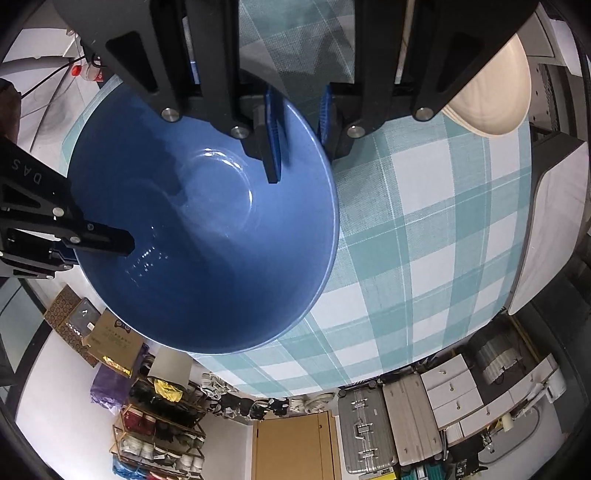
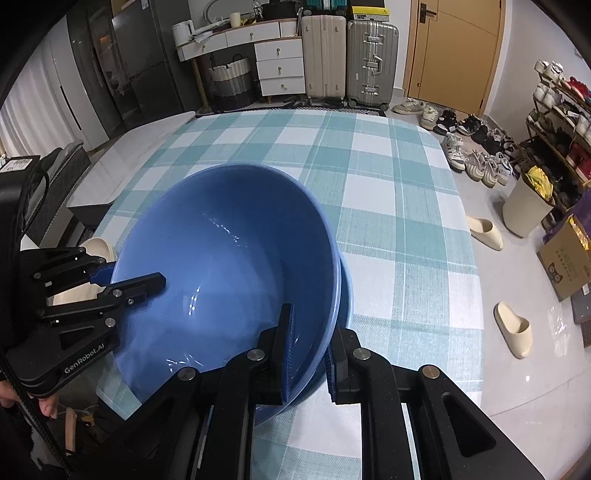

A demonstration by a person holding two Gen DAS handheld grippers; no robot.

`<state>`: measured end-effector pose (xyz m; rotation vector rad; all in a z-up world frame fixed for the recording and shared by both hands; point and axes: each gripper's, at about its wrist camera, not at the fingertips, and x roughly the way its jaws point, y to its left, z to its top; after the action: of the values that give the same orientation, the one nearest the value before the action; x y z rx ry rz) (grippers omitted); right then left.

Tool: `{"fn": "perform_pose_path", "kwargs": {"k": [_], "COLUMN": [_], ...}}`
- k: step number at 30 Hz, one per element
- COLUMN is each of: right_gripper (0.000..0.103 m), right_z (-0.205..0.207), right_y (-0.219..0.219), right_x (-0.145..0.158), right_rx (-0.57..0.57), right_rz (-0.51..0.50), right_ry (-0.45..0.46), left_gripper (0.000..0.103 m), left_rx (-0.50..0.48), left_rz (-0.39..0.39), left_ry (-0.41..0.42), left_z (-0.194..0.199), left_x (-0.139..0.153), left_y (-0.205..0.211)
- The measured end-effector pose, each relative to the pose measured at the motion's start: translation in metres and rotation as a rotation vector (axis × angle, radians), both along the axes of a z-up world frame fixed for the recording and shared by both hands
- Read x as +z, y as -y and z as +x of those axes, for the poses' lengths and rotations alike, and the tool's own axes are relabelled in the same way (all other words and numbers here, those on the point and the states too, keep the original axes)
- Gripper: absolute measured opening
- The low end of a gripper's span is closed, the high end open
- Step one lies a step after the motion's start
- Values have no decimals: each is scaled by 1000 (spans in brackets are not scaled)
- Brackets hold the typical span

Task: Organize plates and bowls
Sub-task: 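Carry both held blue bowls over the tablecloth with both grippers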

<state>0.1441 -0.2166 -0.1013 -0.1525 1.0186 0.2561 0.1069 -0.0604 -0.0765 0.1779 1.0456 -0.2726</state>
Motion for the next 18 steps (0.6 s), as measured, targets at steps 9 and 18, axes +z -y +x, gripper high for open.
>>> {"fn": "perform_pose_path", "kwargs": {"k": [9,18], "right_gripper": [15,15], "right_z": [0,1], "right_y": [1,1], "right_x": [-6,-7], "right_rx": [4,1], "right_rz": [-18,-25], "right_ry": [0,-4], "left_gripper": [16,18], "left_rx": [2,-10], "left_rz": [-9,11], "left_ry": [-4,11], "left_z": [2,2], "left_x": [-5,-9], "left_y": [0,4]}}
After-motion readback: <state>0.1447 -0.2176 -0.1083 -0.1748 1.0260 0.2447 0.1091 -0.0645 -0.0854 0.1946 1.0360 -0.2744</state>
